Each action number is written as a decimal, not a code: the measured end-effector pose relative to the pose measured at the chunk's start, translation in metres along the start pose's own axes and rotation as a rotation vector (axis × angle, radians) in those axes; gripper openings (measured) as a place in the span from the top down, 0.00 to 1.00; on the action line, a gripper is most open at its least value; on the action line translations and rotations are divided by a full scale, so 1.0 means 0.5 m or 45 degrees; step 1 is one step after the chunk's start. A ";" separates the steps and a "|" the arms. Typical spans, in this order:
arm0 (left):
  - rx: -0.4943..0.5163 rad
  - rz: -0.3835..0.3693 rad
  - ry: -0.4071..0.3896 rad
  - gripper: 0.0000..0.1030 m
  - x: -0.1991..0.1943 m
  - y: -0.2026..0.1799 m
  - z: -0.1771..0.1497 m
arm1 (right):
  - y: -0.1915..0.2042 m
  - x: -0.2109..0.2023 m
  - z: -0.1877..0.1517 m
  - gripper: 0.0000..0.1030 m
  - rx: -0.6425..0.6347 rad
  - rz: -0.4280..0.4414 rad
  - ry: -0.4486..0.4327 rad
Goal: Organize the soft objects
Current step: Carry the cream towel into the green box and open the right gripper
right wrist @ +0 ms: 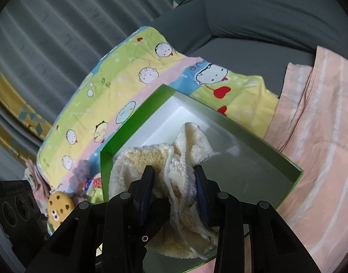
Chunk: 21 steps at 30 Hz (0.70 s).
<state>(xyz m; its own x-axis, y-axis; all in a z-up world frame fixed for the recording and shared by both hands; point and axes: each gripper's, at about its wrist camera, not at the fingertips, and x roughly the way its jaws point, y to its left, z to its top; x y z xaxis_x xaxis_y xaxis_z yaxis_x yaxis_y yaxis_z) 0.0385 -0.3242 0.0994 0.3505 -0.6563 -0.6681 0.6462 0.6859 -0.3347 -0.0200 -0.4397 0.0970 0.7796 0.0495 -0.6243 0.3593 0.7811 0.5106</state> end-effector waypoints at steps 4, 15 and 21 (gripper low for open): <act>0.019 0.074 -0.040 0.23 -0.028 -0.001 -0.010 | -0.002 -0.017 -0.001 0.61 0.023 0.001 -0.053; -0.087 0.232 -0.136 0.15 -0.152 0.042 -0.059 | 0.044 -0.050 -0.026 0.16 -0.049 0.067 -0.117; -0.157 0.331 -0.201 0.14 -0.239 0.089 -0.103 | 0.086 -0.047 -0.058 0.05 -0.128 0.072 -0.117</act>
<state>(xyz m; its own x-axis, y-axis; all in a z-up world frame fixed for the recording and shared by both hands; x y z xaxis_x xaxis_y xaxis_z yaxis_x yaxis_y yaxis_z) -0.0092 -0.1990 0.1301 0.5999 -0.4880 -0.6340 0.4377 0.8635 -0.2506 -0.0375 -0.3892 0.1167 0.8424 0.0417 -0.5372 0.2638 0.8373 0.4788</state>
